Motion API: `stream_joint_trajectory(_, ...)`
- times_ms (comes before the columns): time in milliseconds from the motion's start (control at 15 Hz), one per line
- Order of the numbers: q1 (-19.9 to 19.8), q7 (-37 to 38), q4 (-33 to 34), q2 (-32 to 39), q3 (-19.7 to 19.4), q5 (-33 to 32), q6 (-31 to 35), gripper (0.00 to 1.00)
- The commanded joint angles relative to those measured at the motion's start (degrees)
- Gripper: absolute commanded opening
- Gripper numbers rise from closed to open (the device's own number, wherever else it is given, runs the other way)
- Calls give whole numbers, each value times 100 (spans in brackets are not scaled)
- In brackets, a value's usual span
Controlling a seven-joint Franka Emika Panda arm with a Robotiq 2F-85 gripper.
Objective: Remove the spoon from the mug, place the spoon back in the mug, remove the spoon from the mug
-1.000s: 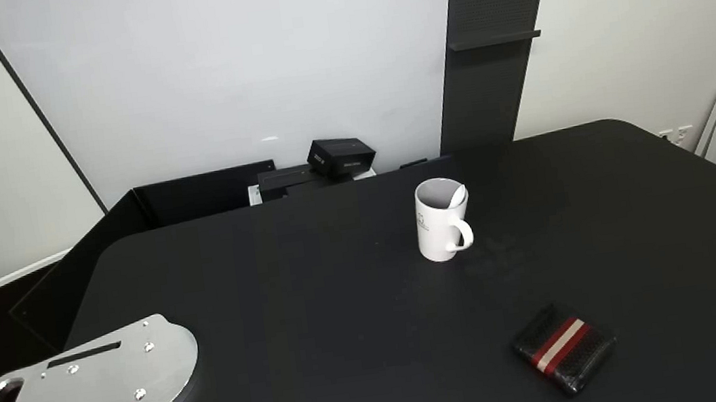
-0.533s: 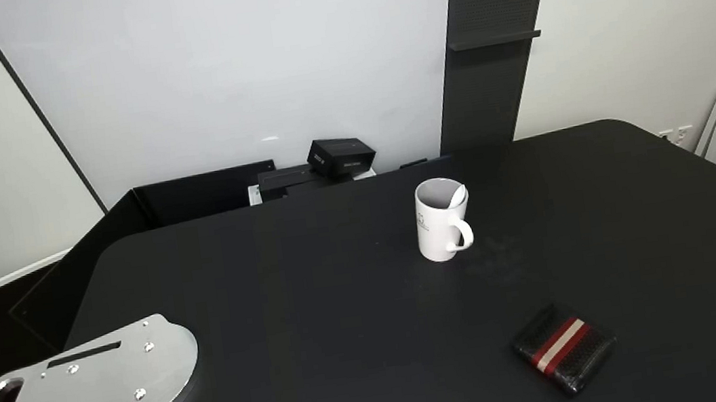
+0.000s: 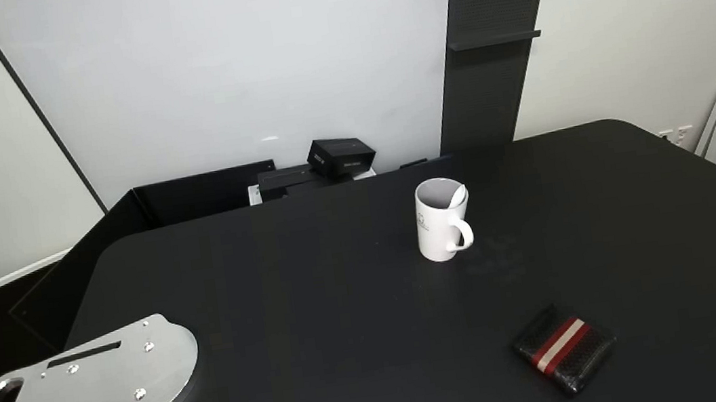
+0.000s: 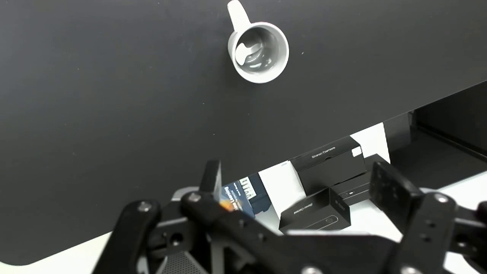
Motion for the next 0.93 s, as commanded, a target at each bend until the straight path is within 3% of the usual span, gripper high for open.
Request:
stream_joint_trajectory(0,99,-25,24,0,-121,50,-26,100)
stream_joint_trajectory(267,45,-163,-97,77,-157,82,-163,100)
stream_joint_trajectory(867,-4,-247,-609,463,-262,431,439,100)
